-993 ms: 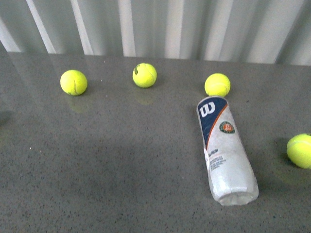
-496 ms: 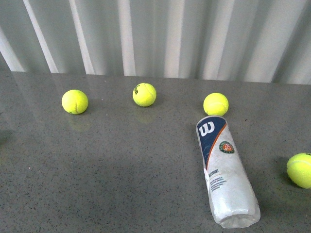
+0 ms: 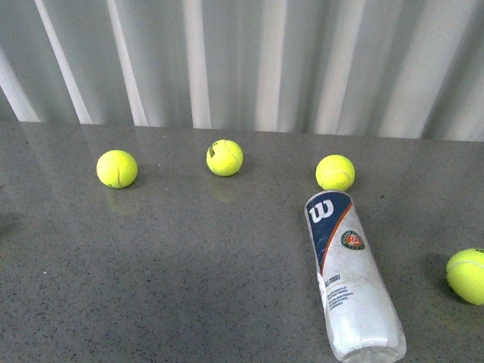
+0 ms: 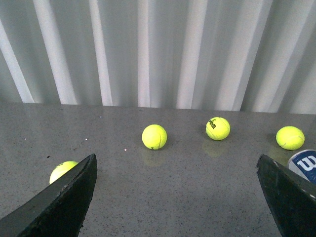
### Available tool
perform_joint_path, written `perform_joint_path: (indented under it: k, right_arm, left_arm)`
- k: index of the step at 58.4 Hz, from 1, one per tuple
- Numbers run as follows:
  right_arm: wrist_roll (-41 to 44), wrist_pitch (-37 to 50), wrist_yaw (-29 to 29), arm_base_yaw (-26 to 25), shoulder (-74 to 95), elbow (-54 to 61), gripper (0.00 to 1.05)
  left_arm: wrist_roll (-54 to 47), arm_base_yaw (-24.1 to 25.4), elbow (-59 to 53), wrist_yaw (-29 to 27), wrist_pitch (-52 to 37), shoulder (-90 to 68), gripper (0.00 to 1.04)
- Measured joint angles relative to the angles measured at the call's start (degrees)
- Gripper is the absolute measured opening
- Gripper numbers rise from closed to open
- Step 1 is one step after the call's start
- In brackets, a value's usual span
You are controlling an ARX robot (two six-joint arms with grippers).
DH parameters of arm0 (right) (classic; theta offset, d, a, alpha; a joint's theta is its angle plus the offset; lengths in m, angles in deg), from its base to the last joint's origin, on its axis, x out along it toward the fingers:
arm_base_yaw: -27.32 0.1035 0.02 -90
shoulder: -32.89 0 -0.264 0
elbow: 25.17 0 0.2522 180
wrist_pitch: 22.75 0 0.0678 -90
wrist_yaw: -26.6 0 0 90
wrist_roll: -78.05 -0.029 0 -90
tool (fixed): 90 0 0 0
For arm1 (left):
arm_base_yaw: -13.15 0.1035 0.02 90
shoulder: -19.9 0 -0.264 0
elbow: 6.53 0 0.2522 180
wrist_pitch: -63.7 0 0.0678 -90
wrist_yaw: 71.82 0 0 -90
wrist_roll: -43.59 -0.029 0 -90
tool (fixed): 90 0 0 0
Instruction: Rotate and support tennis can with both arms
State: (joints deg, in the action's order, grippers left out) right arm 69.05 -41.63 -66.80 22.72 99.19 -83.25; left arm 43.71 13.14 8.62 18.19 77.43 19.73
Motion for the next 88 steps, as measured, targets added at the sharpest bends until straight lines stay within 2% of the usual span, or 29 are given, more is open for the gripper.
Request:
perform_joint_path:
  k: [11, 22, 30, 54, 88]
  right_arm:
    - [-2.3, -9.2, 1.8, 6.4, 21.5, -15.3, 0.98]
    - [1.2, -12.7, 2.0, 14.7, 30.4, -17.0, 0.98]
    - [1.0, -12.1, 3.8, 17.9, 34.1, -17.0, 0.98]
    - [-5.4, -6.2, 9.1, 20.0, 45.1, -17.0, 0.98]
    - [-7.3, -4.1, 7.0, 21.9, 51.1, -17.6, 0.97]
  left_arm:
    - [0.0, 0.0, 0.0, 0.0, 0.0, 0.0, 0.98]
    - [0.0, 0.0, 0.0, 0.0, 0.0, 0.0, 0.98]
    - [0.0, 0.0, 0.0, 0.0, 0.0, 0.0, 0.98]
    - [0.0, 0.0, 0.0, 0.0, 0.0, 0.0, 0.98]
    - [0.0, 0.0, 0.0, 0.0, 0.0, 0.0, 0.98]
